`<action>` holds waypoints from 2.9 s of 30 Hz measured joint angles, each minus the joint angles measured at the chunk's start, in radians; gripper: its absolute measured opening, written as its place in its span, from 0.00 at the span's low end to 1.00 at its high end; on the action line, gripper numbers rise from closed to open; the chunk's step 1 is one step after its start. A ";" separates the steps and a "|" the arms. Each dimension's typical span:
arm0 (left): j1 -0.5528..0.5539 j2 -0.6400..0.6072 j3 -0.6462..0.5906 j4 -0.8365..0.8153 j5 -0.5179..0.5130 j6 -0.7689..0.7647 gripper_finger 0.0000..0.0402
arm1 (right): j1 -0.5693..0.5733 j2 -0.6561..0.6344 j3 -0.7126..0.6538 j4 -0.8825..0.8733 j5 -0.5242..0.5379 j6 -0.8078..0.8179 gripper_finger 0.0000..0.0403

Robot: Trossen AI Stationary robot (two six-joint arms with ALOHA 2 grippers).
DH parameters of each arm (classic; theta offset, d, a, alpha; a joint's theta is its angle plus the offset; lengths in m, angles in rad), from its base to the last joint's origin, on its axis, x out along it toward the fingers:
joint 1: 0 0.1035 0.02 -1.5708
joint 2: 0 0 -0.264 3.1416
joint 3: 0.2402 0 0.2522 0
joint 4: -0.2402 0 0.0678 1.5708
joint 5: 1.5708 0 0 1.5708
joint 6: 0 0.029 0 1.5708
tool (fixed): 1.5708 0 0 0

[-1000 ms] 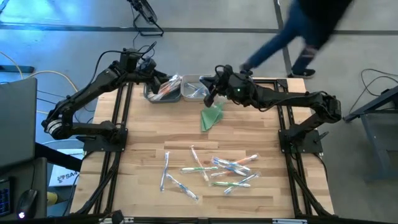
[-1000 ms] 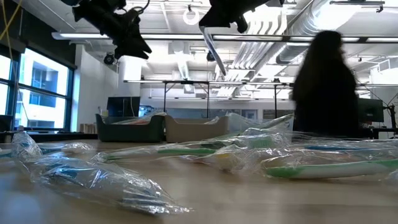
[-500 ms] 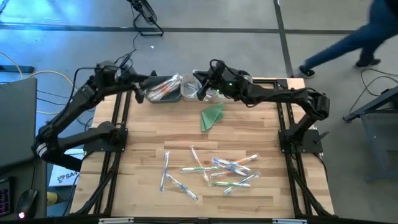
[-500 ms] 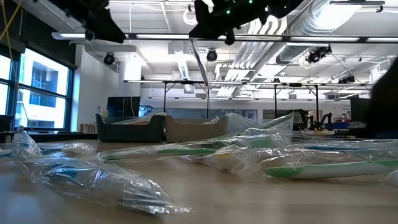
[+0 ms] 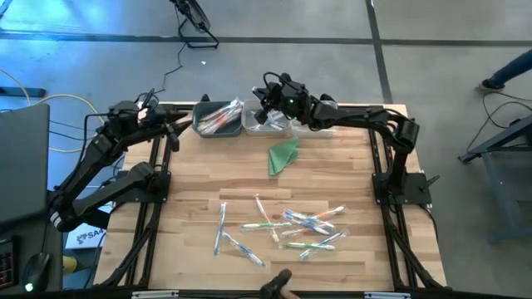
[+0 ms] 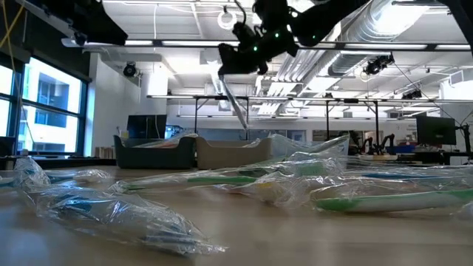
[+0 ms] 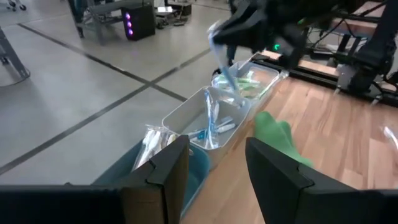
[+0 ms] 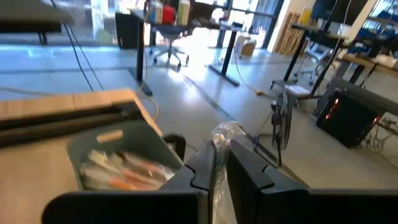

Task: Pick & Place Toothbrushes
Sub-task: Put the blue toothbrush into the gray bin

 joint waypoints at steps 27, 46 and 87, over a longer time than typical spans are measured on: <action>0.000 -0.043 -0.001 -0.049 -0.024 -0.016 0.39 | -0.074 0.096 0.000 -0.160 -0.142 -0.025 0.06; 0.000 -0.043 -0.001 -0.159 -0.113 0.019 0.39 | -0.059 0.096 0.000 -0.178 -0.143 0.012 0.06; -0.001 -0.043 0.000 -0.174 -0.110 0.011 0.39 | 0.003 0.003 0.000 -0.197 -0.054 -0.076 0.47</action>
